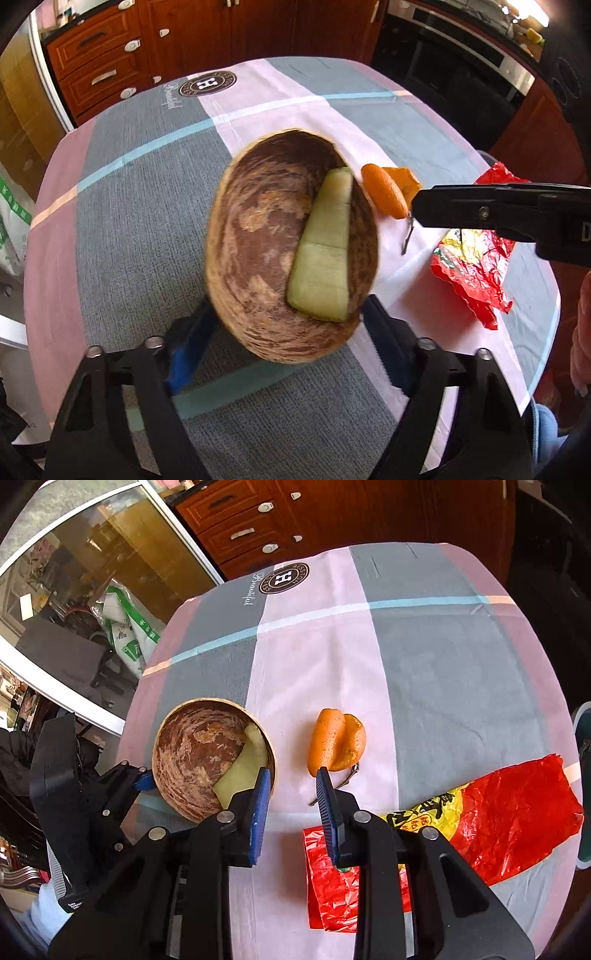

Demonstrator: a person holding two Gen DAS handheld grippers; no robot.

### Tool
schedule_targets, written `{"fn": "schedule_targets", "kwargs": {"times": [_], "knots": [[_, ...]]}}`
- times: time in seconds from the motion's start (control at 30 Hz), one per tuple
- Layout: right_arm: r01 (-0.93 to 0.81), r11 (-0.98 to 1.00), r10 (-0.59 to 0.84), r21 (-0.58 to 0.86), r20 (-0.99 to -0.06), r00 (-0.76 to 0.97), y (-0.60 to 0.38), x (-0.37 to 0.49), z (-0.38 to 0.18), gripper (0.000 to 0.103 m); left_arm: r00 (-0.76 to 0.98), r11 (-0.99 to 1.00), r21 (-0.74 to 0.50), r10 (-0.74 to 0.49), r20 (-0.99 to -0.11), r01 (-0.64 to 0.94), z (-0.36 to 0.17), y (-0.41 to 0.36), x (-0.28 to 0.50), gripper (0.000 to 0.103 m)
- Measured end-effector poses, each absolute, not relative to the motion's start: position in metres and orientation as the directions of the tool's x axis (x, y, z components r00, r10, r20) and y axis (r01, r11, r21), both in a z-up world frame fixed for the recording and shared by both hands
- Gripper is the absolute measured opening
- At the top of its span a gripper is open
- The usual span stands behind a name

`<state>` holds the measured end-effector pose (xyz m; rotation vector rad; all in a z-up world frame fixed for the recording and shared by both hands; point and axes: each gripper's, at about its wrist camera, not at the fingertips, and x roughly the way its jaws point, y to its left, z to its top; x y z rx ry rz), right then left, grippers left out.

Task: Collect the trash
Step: 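Grasp the coconut-shell bowl rim with the left tool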

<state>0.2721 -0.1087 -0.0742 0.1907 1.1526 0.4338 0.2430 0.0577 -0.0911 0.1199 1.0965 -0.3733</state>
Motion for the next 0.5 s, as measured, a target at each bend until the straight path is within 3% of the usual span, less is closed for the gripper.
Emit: {"fn": "schedule_targets", "kwargs": {"times": [0.2, 0.5], "knots": [[-0.257, 0.892, 0.438, 0.372, -0.851, 0.289, -0.091, 0.273, -0.087, 0.026, 0.371, 0.91, -0.154, -0.305, -0.877, 0.385, -0.088, 0.059, 0.243, 0.037], [-0.262, 0.883, 0.451, 0.389, -0.857, 0.249, -0.077, 0.282, -0.106, 0.011, 0.341, 0.896, -0.167, -0.321, -0.883, 0.413, -0.086, 0.056, 0.242, 0.036]]}}
